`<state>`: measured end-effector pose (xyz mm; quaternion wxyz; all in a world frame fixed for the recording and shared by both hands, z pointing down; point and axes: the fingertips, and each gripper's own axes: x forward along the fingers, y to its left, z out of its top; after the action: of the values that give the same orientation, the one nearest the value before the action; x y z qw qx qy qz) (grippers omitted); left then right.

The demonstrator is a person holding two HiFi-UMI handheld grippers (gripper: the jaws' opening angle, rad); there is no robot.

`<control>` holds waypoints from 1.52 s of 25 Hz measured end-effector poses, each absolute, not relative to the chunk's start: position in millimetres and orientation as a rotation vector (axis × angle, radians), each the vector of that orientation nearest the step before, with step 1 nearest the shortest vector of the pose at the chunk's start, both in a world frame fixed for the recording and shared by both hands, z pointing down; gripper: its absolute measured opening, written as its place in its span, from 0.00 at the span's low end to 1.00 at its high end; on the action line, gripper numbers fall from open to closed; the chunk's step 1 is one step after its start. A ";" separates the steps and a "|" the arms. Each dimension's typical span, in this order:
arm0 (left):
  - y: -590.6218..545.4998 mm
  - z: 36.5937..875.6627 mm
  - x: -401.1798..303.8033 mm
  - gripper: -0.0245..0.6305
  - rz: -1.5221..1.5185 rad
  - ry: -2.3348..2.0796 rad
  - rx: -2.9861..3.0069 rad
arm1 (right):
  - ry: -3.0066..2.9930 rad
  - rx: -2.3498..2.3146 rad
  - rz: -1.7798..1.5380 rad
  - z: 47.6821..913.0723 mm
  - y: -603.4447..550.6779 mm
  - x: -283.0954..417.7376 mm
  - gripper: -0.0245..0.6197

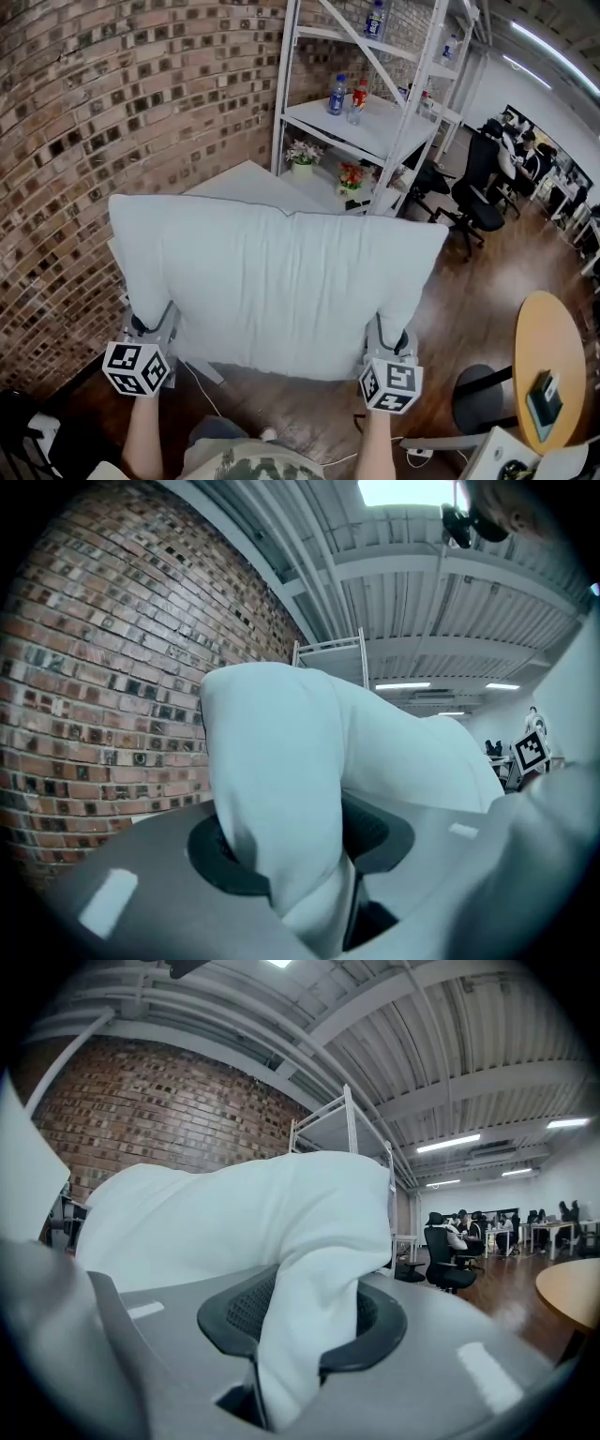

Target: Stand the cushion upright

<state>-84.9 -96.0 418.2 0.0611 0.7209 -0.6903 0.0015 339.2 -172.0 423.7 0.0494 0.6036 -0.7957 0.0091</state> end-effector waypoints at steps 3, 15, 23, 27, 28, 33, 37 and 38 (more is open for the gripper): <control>-97.8 417.3 -80.9 0.35 0.017 -2.099 2.174 | -2.431 1.833 0.044 427.1 -175.4 342.7 0.25; -138.0 433.7 -85.9 0.35 0.023 -2.100 2.144 | -2.423 1.803 0.054 440.9 -221.5 336.9 0.25; -200.8 441.5 -110.5 0.35 -0.010 -2.115 2.107 | -2.428 1.764 0.028 439.3 -295.6 310.3 0.25; -231.9 442.3 -129.4 0.35 -0.016 -2.142 2.074 | -2.438 1.733 0.022 438.5 -335.3 289.1 0.25; -240.1 441.5 -134.2 0.35 -0.020 -2.148 2.068 | -2.441 1.728 0.017 436.8 -345.7 283.7 0.25; -272.1 443.0 -162.5 0.35 -0.034 -2.163 2.026 | -2.449 1.686 0.007 433.2 -390.5 251.8 0.25; -292.2 443.3 -182.3 0.35 -0.063 -2.194 1.985 | -2.469 1.642 -0.024 426.4 -425.7 227.2 0.25; -296.3 442.7 -187.6 0.35 -0.071 -2.204 1.974 | -2.475 1.630 -0.033 423.9 -434.1 220.5 0.25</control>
<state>-187.6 -296.3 442.7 0.0910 0.6643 -0.7415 -0.0241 220.5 -434.1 423.9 0.0888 0.5477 -0.8319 -0.0109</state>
